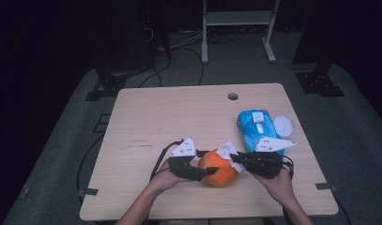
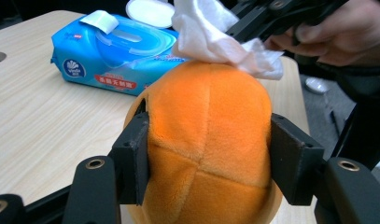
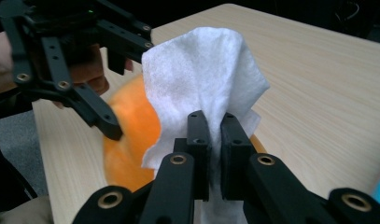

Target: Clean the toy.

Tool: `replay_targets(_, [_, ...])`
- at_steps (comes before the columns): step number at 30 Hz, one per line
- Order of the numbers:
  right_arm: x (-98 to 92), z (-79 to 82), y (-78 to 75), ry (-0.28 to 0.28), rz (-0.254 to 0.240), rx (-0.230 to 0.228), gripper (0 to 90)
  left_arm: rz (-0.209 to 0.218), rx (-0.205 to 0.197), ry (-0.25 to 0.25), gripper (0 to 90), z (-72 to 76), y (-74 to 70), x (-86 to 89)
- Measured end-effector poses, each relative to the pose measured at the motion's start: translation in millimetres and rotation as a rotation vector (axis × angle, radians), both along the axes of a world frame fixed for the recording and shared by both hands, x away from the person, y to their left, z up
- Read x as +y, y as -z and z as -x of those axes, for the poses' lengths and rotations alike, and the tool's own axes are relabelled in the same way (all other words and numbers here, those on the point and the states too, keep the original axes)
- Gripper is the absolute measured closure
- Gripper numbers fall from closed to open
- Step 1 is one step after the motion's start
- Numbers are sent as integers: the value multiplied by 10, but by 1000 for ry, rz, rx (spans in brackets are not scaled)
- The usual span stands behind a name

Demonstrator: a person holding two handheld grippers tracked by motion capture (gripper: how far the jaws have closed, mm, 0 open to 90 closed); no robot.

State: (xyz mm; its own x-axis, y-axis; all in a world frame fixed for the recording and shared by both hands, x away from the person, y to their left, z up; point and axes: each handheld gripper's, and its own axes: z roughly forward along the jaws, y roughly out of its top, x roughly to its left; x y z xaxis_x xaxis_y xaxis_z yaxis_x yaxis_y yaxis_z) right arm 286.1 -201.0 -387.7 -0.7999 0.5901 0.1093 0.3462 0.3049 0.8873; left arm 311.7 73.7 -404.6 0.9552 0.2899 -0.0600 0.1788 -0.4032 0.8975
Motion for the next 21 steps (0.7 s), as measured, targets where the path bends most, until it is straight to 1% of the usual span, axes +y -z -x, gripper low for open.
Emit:
replay_targets(1, [21, 14, -16, -7, -2, -5, 836, -8, -5, -3, 385, 10, -13, -16])
replay_targets(2, [58, 44, -44, -30, -22, -12, 836, -11, -6, -6, 385, 17, -17, -28])
replay_targets(3, [86, 61, -63, -47, -30, -17, 835, -16, -8, -5, 385, 26, -20, -42])
replay_targets(4, [129, 86, -87, -58, -20, -29, 836, -18, -8, -4, 385, 37, -22, -50])
replay_targets(6, [177, 105, -105, -60, 7, -53, 836, -5, -4, 1, 386, 38, -38, -30])
replay_targets(8, [140, 81, -91, -49, -5, -41, 836, 5, -1, 0, 387, 39, -62, -10])
replay_targets(10, [93, 43, -48, -14, 13, -32, 836, 21, 4, 6, 387, 37, -83, 17])
replay_targets(11, [67, 18, -16, -9, 7, -16, 836, 25, 12, 11, 384, 33, -81, 22])
replay_targets(12, [56, -1, 17, -7, 12, 0, 835, 18, 21, 15, 367, 24, -59, 17])
replay_targets(13, [68, -23, 77, -6, 28, 16, 835, 25, 26, 13, 327, 16, -41, 13])
replay_targets(15, [85, -42, 126, -9, 38, 30, 835, 40, 44, 23, 260, -17, -22, 26])
replay_targets(17, [77, -61, 149, -7, 26, 42, 835, 54, 58, 35, 193, -54, -7, 66])
replay_targets(19, [59, -74, 168, 1, 22, 46, 835, 58, 79, 40, 133, -95, 22, 114])
replay_targets(21, [30, -89, 190, 7, 14, 58, 835, 57, 97, 51, 110, -126, 76, 148])
